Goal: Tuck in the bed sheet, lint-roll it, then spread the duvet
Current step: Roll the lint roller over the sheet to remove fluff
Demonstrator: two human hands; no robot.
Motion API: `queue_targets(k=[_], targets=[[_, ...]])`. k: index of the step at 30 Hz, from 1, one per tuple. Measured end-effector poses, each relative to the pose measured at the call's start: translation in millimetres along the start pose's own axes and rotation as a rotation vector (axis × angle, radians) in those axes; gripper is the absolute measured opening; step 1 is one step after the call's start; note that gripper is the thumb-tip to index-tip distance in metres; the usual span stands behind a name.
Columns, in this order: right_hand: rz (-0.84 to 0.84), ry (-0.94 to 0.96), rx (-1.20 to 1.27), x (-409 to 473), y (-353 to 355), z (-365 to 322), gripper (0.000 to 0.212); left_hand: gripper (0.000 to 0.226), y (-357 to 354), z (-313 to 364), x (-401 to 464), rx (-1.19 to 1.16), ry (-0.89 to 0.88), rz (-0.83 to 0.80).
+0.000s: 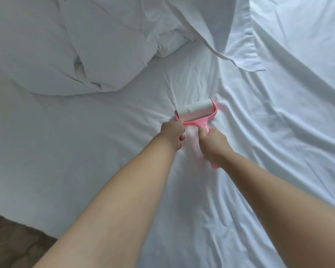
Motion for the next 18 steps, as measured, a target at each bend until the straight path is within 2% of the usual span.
queue_targets(k=[9, 13, 18], targets=[[-0.010, 0.015, -0.001, 3, -1, 1, 0.044, 0.010, 1, 1, 1, 0.005, -0.019, 0.025], [0.002, 0.012, -0.001, 27, 4, -16, 0.052, 0.014, 1, 22, 22, 0.019, -0.042, 0.055], [0.041, 0.014, -0.010, 58, 14, -41, 0.051, 0.014, -1, 56, 47, 0.027, -0.042, 0.063]])
Point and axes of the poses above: each hand's wrist, its own x-axis towards the middle knuckle, its own y-axis out of the back of the hand, z = x × y, the point moved 9 cm from there along x, towards the middle knuckle, and after that the axes turned 13 degrees about -x, right-handed, at the moved point
